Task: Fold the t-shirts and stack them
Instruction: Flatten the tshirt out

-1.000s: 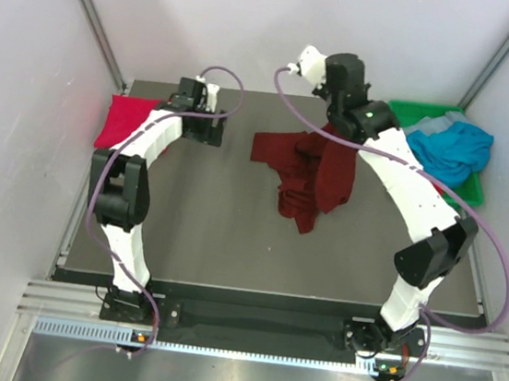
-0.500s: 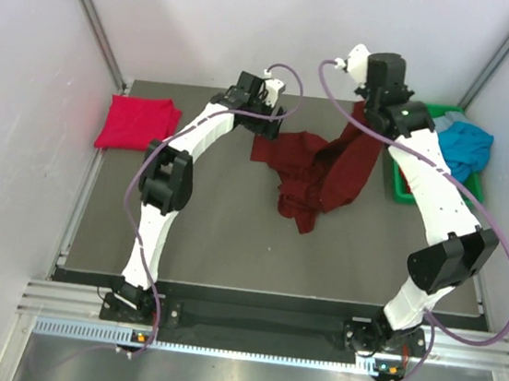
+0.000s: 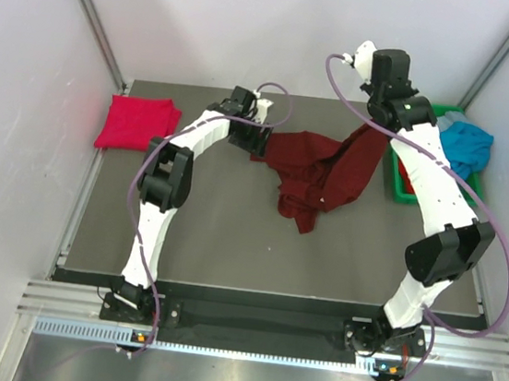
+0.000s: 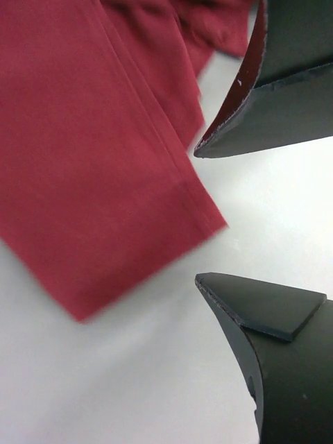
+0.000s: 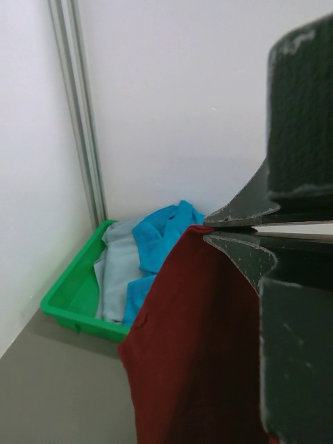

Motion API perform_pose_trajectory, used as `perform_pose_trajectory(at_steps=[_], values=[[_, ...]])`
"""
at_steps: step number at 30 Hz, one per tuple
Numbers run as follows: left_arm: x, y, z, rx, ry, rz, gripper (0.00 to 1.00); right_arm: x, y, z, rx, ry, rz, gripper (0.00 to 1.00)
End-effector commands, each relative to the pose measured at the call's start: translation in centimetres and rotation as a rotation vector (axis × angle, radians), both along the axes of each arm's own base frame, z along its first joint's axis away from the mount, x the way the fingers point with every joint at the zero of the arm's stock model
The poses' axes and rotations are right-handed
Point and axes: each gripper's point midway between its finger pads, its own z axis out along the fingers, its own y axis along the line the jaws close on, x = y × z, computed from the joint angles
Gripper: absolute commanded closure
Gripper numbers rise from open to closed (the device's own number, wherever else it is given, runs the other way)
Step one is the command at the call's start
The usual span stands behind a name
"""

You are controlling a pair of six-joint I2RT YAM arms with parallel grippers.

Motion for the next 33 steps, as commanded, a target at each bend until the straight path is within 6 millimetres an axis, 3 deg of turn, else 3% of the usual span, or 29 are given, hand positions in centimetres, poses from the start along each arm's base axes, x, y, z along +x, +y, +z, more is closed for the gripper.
perform_pose_trajectory(at_steps=[1,5,8,17,23,24,29,31,33], values=[[-0.9,2.0,0.1,-0.031,0.069,0.055,0.29,0.6,0.6,1.8,0.039,-0.063,0.002,1.0],[-0.9,3.3,-1.4,-0.041,0.109,0.071,0.3,1.2,0.8,1.3,0.045,-0.056,0.004,1.0],[-1.0,2.8,-1.7,-0.059,0.128,0.057,0.35,1.5,1.2,0.9,0.048,-0.046,0.014,1.0],[-4.6,-1.3,-2.7,-0.16,0.251,-0.002,0.36,2.3,1.3,0.6,0.043,-0.045,0.018,1.0],[-4.1,-2.2,-3.0,-0.163,0.245,-0.005,0.38,2.5,1.2,0.5,0.046,-0.048,0.014,1.0],[-3.9,-2.2,-2.9,-0.163,0.237,-0.005,0.41,2.6,1.1,0.6,0.047,-0.049,0.013,1.0],[-3.4,-2.1,-3.0,-0.154,0.221,-0.009,0.78,2.5,1.0,0.4,0.048,-0.045,0.007,1.0],[-3.1,-1.9,-2.6,-0.143,0.202,-0.002,0.84,2.5,0.8,0.4,0.052,-0.047,0.001,1.0],[-2.7,-1.5,-2.4,-0.129,0.178,0.0,0.99,2.5,0.8,0.3,0.051,-0.044,0.001,1.0]])
